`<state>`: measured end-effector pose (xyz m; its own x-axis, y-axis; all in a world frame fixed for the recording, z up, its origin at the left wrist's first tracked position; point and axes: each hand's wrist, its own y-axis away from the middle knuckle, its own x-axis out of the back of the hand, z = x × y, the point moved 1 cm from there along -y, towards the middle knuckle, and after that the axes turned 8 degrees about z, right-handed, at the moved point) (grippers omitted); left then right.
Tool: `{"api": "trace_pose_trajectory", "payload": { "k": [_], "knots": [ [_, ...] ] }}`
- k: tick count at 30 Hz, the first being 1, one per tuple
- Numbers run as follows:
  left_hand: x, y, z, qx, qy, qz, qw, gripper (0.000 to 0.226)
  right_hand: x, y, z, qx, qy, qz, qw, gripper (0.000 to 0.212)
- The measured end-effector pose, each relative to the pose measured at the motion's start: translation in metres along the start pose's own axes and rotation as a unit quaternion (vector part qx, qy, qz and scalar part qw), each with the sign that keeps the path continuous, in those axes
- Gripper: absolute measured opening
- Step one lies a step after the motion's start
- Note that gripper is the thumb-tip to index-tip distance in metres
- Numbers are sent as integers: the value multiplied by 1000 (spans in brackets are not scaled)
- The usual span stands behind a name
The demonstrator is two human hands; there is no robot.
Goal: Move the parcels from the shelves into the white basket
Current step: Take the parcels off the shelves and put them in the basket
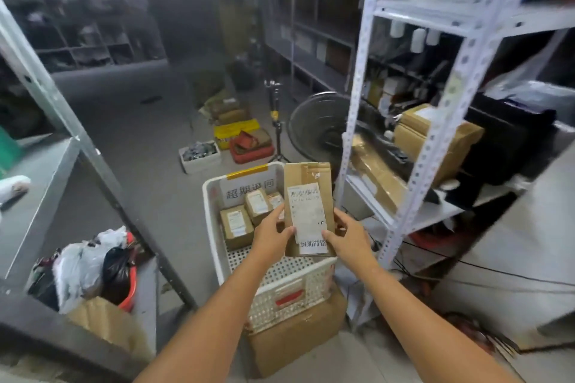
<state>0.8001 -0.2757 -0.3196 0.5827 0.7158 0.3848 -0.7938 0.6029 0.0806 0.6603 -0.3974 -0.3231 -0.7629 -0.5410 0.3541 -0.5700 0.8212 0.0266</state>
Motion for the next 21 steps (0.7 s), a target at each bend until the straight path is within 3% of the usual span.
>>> {"api": "trace_pose_trajectory", "payload": {
  "k": [11,21],
  "knots": [
    [44,-132,-108,142,57,65,986,60,-154,-132,33,-47,6,-112,993,57],
    [38,-262,-226,215,63,170,960,63,-295,-272,115,-41,38,-225,973,62]
  ]
}}
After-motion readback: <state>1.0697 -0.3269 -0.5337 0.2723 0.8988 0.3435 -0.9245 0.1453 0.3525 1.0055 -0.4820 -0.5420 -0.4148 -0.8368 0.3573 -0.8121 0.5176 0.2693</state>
